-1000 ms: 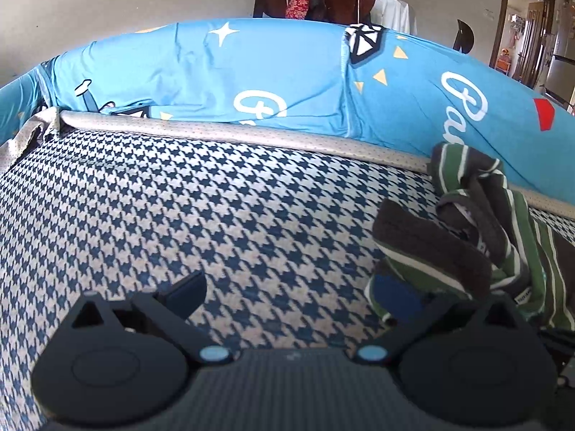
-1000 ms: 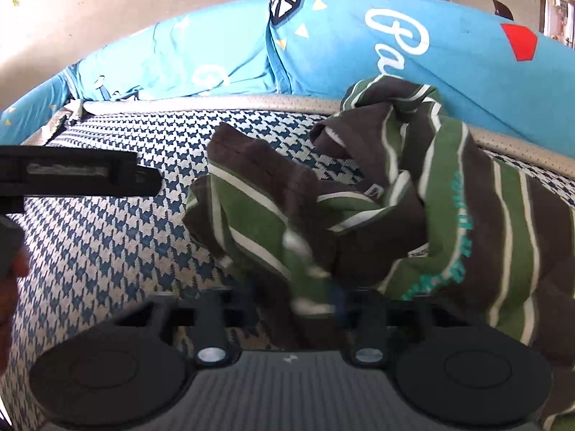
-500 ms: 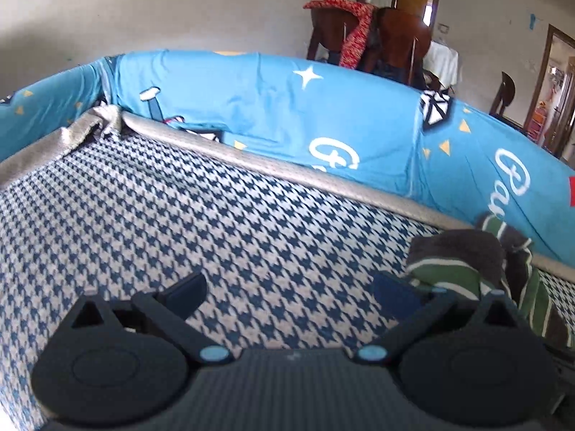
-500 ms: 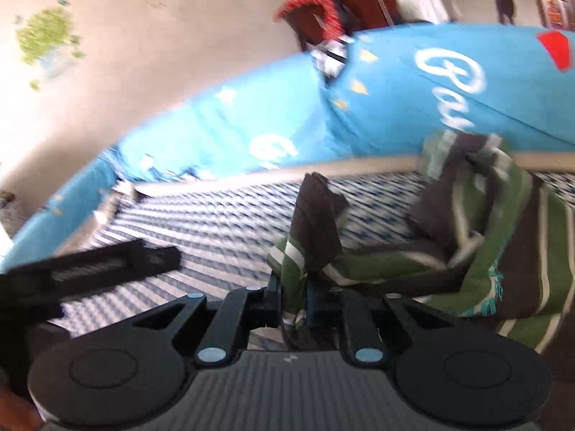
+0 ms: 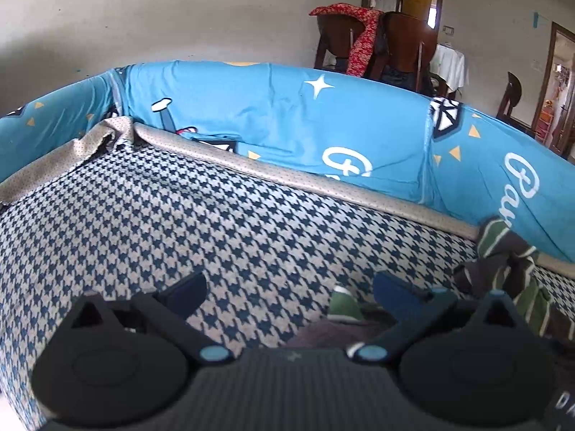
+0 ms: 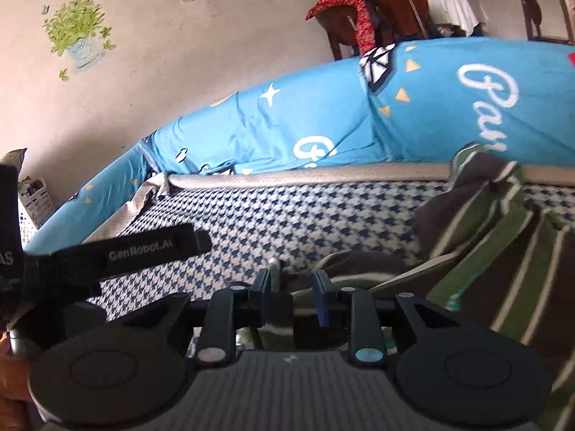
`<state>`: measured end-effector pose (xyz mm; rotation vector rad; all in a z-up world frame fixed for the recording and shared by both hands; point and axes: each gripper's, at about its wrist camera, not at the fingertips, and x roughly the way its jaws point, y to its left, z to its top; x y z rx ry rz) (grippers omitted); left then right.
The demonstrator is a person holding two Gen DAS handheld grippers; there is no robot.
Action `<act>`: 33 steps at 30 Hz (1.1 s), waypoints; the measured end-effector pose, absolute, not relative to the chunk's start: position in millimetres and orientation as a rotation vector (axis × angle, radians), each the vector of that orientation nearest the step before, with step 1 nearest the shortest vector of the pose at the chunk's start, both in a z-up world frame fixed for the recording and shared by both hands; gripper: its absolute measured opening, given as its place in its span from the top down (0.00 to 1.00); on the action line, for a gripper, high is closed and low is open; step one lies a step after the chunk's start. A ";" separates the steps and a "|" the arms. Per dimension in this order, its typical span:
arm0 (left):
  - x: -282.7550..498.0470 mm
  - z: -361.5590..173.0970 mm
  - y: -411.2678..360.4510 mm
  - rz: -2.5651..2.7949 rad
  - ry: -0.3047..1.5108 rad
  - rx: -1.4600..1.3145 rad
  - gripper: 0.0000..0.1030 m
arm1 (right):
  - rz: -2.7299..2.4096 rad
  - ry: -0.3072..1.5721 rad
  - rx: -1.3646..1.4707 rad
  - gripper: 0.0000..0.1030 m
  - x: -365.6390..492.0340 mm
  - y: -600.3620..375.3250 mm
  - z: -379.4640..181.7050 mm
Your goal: Fold clothes
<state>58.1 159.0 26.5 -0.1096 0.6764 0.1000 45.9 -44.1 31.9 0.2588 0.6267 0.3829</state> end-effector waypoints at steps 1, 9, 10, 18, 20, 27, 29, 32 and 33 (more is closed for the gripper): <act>57.3 25.2 155.3 0.088 0.682 -0.108 0.00 | 0.362 0.623 0.245 0.74 43.6 -49.5 35.2; 51.2 12.5 125.7 -0.014 0.732 -0.094 0.00 | 0.206 0.613 0.202 0.74 26.9 -108.2 42.4; 50.6 10.7 121.6 -0.025 0.737 -0.087 0.00 | 0.187 0.613 0.188 0.74 23.7 -115.5 42.4; 47.1 4.0 98.3 -0.075 0.761 -0.060 0.00 | 0.107 0.678 0.181 0.74 -14.8 -159.7 35.3; 45.2 3.0 94.7 -0.076 0.761 -0.056 0.00 | 0.108 0.695 0.165 0.74 -26.7 -160.7 31.2; 38.1 0.5 84.0 -0.099 0.766 -0.025 0.00 | 0.149 0.755 0.083 0.69 -59.2 -153.0 15.5; 37.1 -0.2 82.3 -0.099 0.767 -0.019 0.00 | 0.156 0.772 0.053 0.68 -68.1 -151.0 11.1; 36.7 -1.0 80.8 -0.102 0.770 -0.022 0.00 | 0.168 0.790 0.008 0.66 -80.4 -148.6 6.3; 36.6 -1.3 79.9 -0.102 0.771 -0.022 0.00 | 0.170 0.791 -0.013 0.65 -83.3 -147.4 4.8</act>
